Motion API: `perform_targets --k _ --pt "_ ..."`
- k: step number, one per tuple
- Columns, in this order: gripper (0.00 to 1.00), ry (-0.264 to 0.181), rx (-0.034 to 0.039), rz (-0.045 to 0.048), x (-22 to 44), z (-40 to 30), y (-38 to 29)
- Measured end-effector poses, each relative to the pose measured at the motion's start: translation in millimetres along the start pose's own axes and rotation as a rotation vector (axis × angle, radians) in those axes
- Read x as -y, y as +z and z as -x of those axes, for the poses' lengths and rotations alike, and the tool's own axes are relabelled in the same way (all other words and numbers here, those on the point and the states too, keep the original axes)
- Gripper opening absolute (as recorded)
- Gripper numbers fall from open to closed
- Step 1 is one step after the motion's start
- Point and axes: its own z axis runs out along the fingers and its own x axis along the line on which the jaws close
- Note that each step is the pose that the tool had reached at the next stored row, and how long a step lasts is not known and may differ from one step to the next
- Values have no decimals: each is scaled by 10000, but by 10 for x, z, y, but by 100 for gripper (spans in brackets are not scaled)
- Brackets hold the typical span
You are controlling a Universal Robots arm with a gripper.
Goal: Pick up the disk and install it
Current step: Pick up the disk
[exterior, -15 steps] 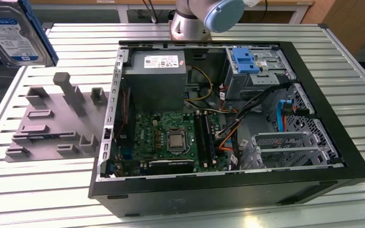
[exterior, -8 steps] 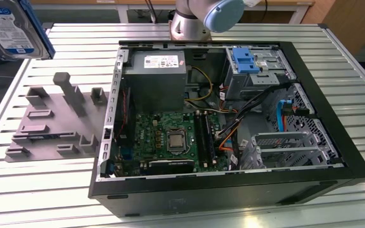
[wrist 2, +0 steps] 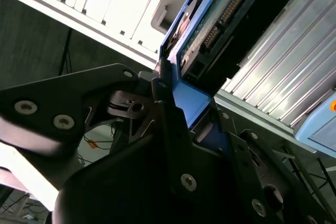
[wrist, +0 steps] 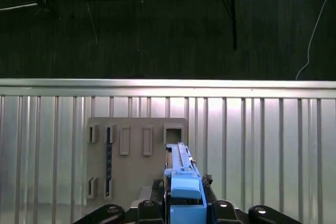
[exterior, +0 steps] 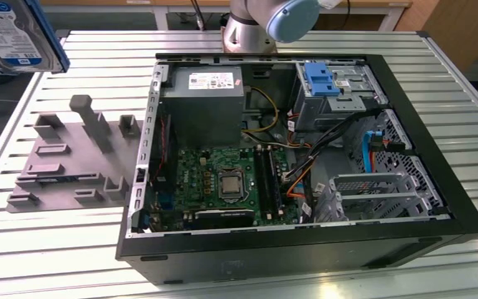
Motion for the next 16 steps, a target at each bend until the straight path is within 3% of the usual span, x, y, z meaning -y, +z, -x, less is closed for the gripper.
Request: perform_targets --k 5,13,16 --pt "36 -2 -2 3 0 0 -20" --pt "36 -1 -1 2 -6 2 -292" --pt "36 -2 -1 1 -7 2 -330"
